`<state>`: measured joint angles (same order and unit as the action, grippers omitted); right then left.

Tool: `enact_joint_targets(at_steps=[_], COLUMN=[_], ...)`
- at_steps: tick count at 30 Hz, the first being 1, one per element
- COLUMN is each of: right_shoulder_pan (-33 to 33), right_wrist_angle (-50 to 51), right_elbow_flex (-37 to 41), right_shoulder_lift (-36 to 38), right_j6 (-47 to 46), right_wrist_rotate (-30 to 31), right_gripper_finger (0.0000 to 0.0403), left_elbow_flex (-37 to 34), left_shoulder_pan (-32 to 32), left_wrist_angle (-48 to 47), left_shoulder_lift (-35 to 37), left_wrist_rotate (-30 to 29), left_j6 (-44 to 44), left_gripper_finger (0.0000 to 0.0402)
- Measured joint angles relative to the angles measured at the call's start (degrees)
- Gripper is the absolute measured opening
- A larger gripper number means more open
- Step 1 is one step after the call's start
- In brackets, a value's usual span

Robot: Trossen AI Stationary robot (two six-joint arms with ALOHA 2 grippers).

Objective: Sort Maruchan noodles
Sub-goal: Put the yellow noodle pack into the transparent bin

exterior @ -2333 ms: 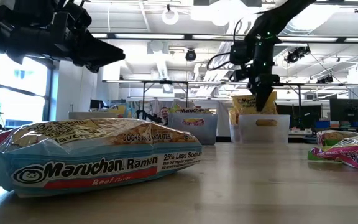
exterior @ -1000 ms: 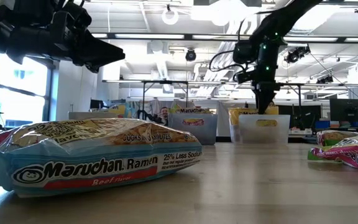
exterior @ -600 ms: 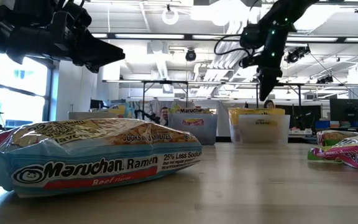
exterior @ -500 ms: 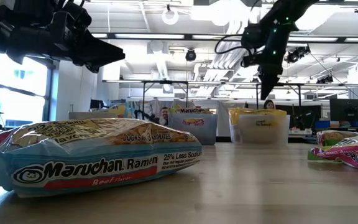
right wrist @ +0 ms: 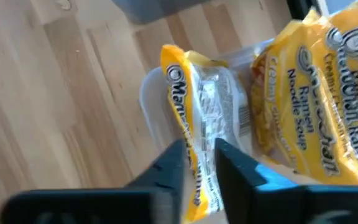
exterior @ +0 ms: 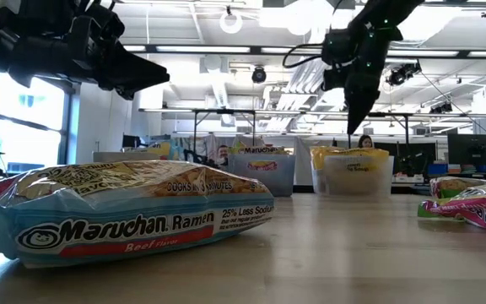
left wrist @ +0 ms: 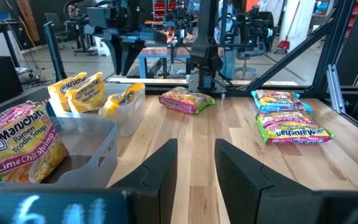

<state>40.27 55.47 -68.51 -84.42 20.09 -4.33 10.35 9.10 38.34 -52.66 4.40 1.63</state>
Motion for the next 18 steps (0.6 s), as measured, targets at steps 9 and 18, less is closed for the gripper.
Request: enact_joint_targets(at_steps=[9, 18], right_shoulder_pan=[-3.93, -3.19], right_wrist_angle=[0.38, -1.17], right_elbow_flex=[0.0, 0.0], right_shoulder_lift=[-3.24, -9.82], right_j6=[-2.08, -1.05], right_wrist_rotate=[8.31, 8.64], right_gripper_finger=[0.0191, 0.02], left_elbow_flex=[0.0, 0.0], left_shoulder_pan=[0.0, -0.01], left_wrist_angle=[-0.01, -1.14], left_shoulder_lift=[0.0, 0.0], left_wrist_rotate=[-0.26, -0.3], left_j6=[0.47, 0.36], left_gripper_finger=[0.0099, 0.0099])
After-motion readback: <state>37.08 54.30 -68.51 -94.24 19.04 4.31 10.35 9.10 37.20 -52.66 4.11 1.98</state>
